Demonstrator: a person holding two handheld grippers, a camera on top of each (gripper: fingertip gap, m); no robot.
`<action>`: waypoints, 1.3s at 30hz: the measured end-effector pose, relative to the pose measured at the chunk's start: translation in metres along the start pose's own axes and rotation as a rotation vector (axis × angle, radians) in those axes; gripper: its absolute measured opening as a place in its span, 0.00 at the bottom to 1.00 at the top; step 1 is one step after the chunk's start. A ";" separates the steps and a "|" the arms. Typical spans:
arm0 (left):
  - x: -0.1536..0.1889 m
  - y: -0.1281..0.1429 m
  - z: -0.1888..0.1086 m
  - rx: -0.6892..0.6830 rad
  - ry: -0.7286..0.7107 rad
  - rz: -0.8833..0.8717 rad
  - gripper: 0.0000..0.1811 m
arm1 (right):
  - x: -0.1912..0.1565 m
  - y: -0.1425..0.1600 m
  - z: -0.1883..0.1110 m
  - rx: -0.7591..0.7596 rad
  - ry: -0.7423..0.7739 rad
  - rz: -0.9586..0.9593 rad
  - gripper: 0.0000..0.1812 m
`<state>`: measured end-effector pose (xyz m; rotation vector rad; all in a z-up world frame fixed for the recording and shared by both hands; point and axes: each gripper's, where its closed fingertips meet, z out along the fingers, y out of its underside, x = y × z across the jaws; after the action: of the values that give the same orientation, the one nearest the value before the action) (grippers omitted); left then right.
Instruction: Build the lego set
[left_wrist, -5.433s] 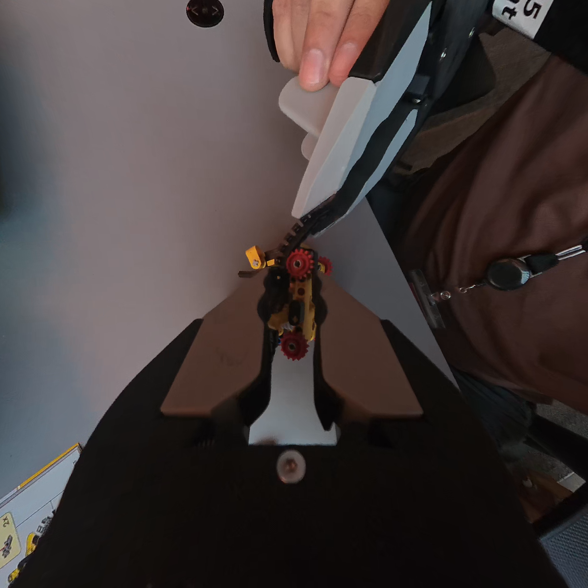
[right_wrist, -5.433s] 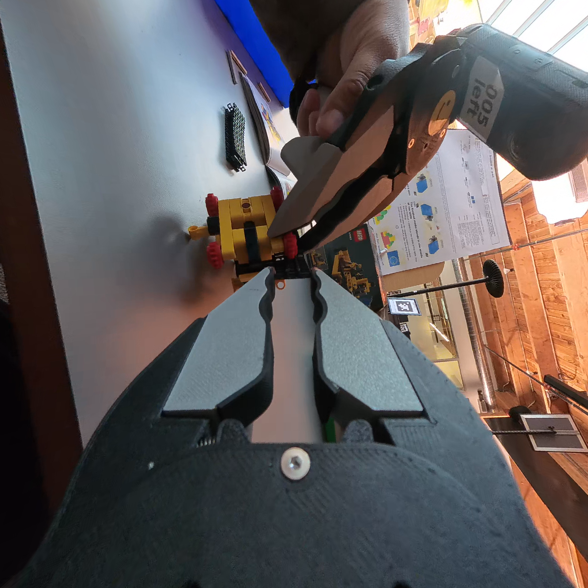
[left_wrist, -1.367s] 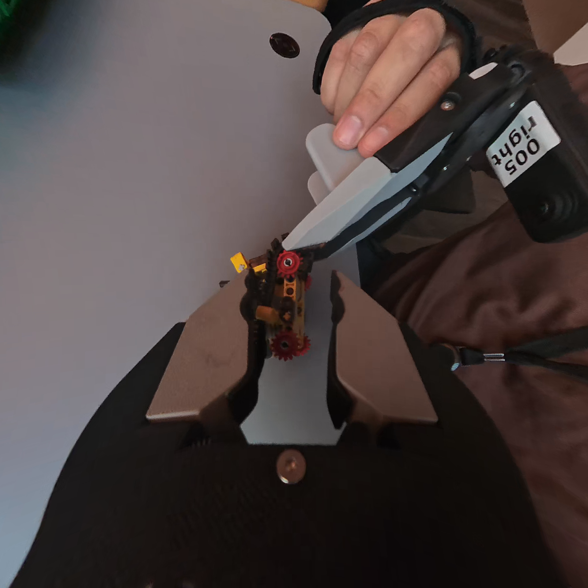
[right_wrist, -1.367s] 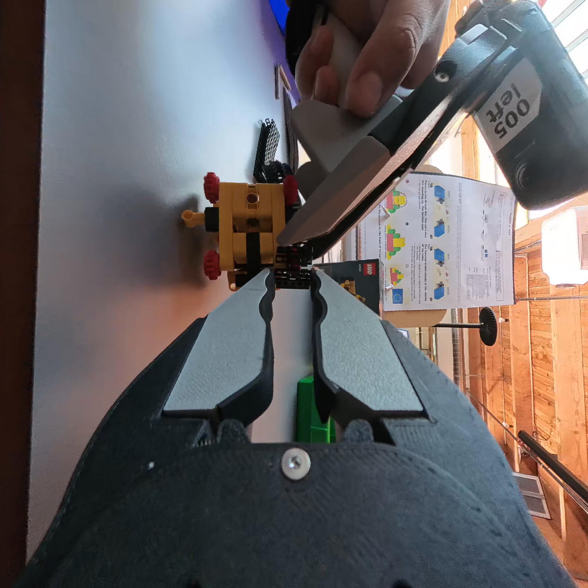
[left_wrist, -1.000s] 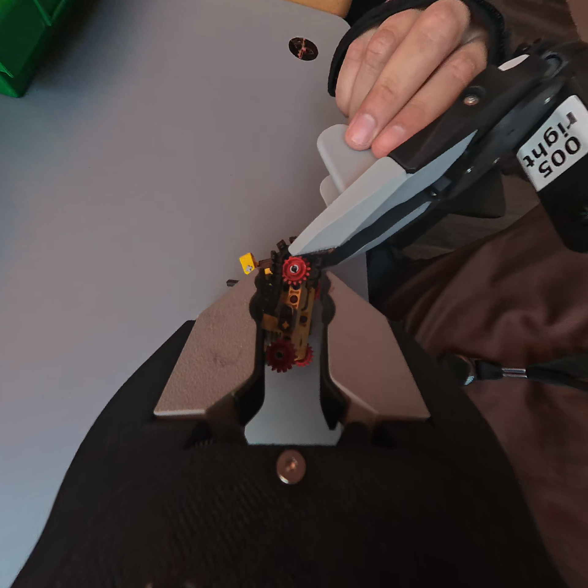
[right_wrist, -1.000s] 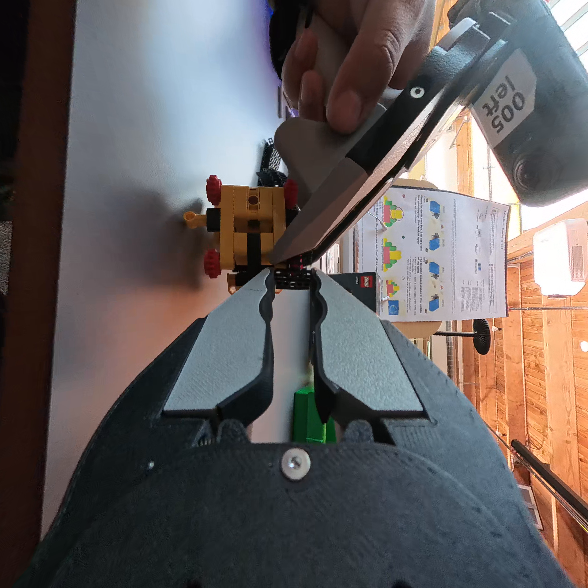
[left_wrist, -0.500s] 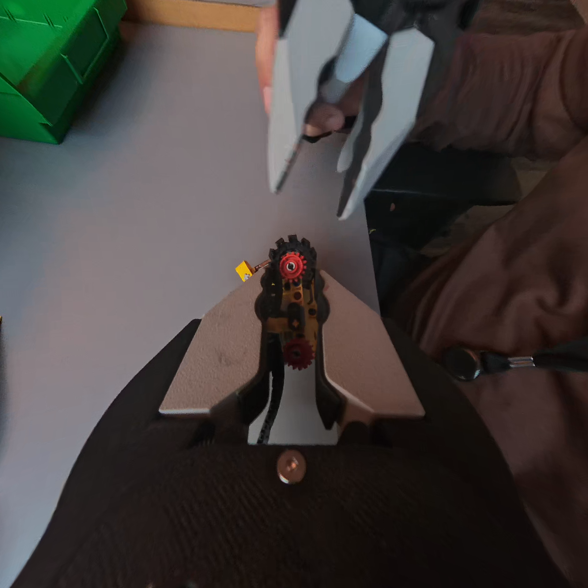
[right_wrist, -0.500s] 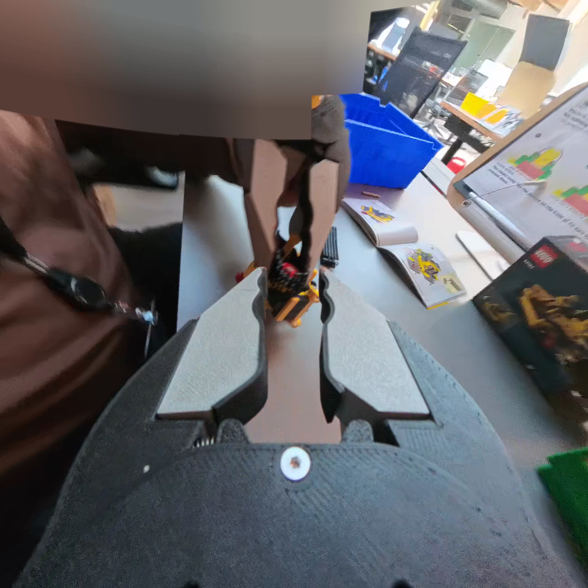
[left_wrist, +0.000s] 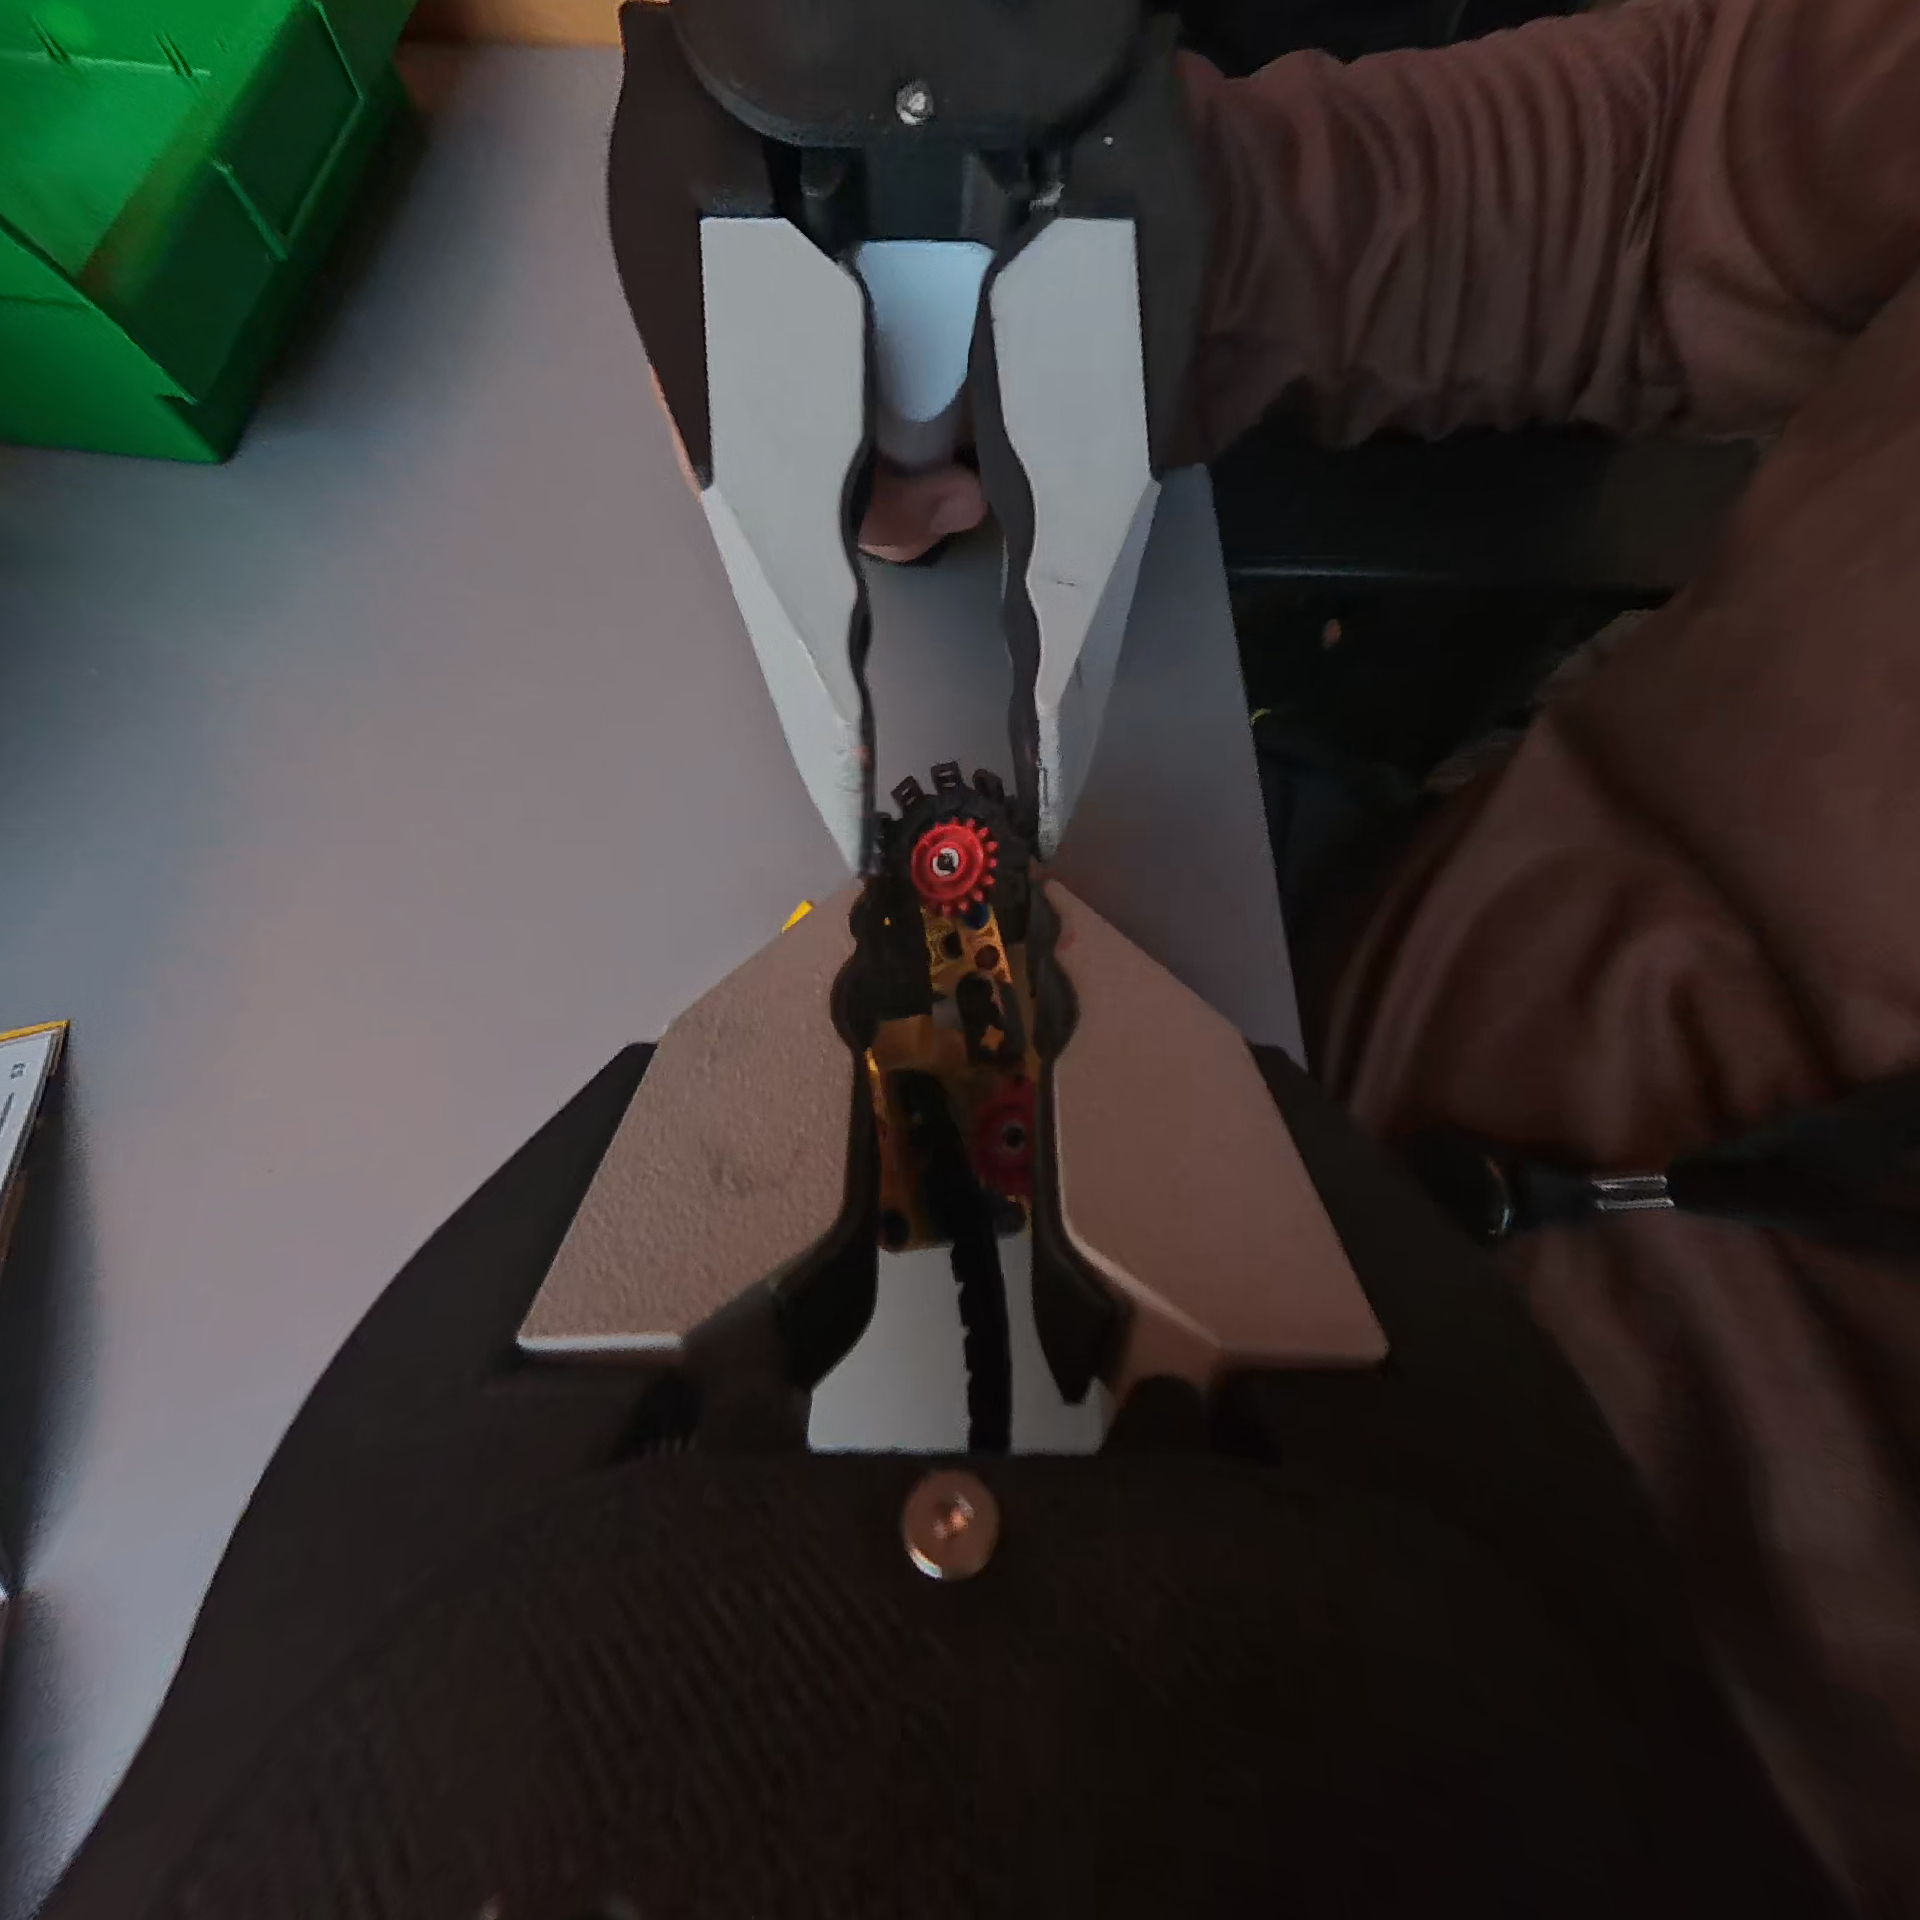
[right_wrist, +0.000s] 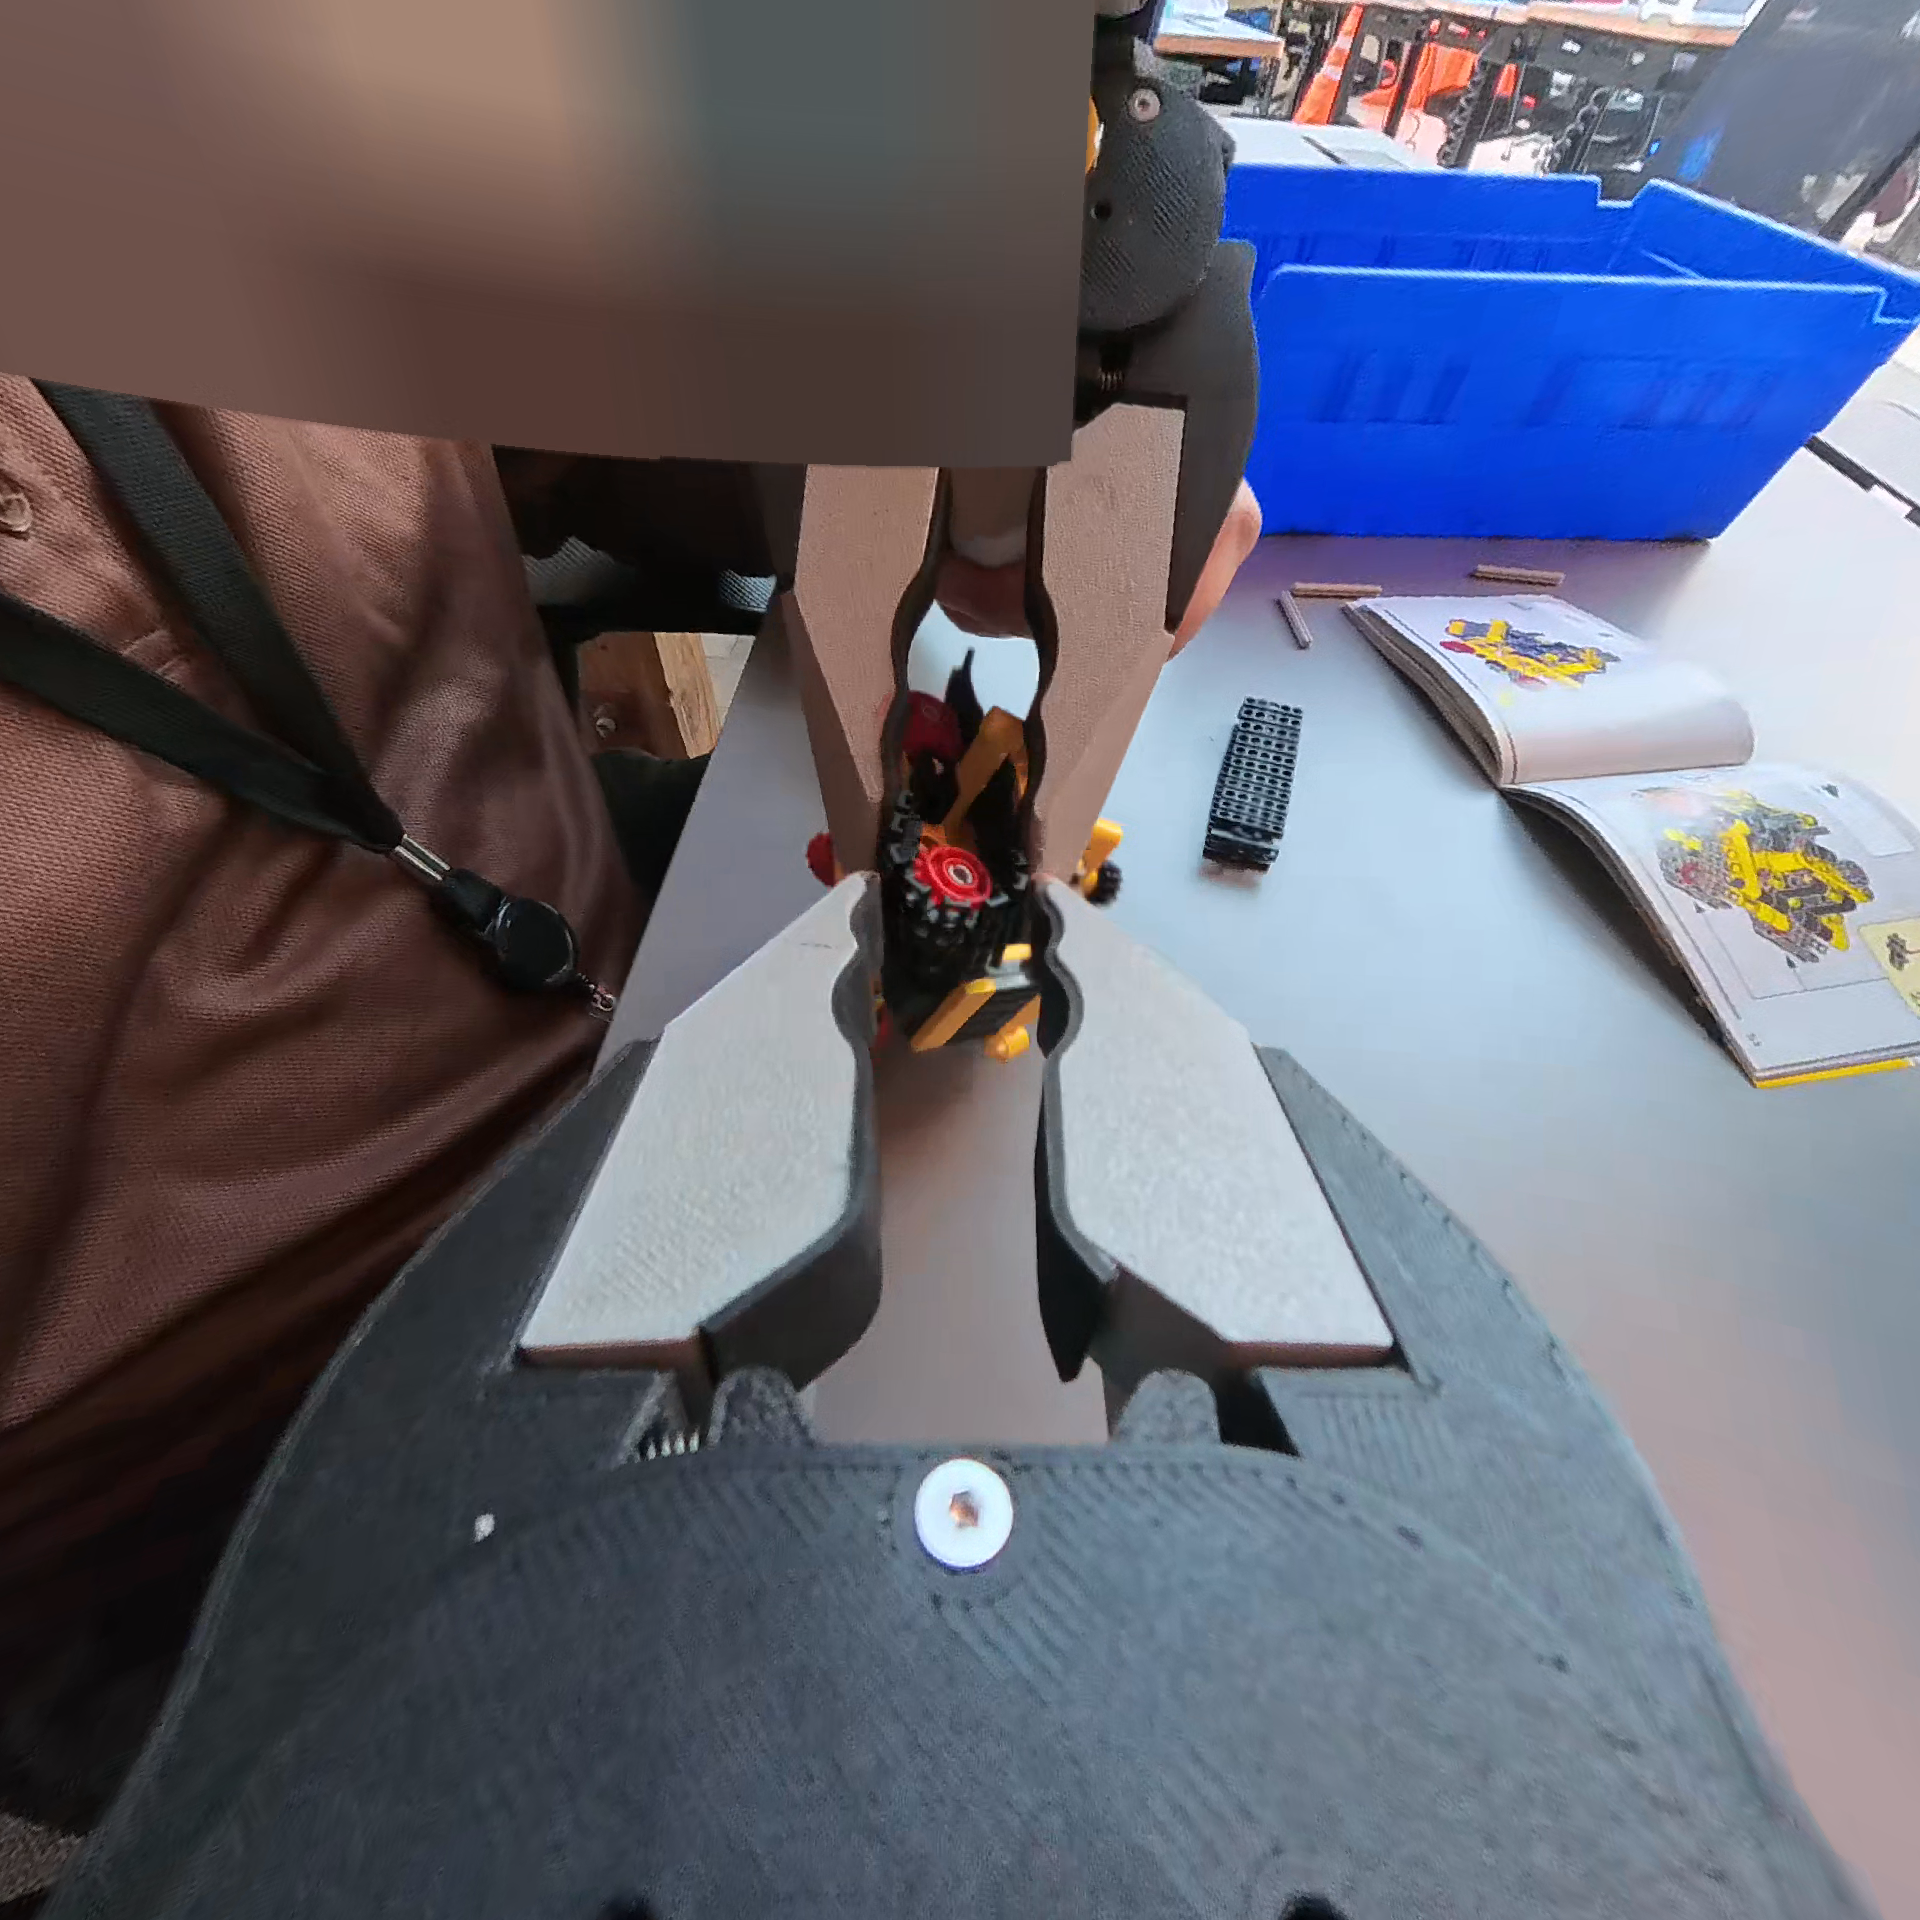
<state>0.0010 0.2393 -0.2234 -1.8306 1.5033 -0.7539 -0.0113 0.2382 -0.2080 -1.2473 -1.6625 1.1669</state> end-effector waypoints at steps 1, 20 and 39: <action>-0.002 0.001 0.000 -0.009 -0.009 -0.006 0.13 | 0.001 0.003 0.001 -0.011 0.011 0.003 0.13; -0.007 0.020 -0.047 -0.089 0.006 -0.081 0.21 | -0.002 0.003 0.007 -0.027 0.026 -0.009 0.11; 0.001 0.016 -0.035 -0.015 -0.032 -0.083 0.10 | -0.007 0.003 0.010 -0.032 -0.006 0.057 0.13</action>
<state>-0.0356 0.2318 -0.2137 -1.9170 1.4235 -0.7511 -0.0179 0.2292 -0.2141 -1.3196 -1.6653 1.1834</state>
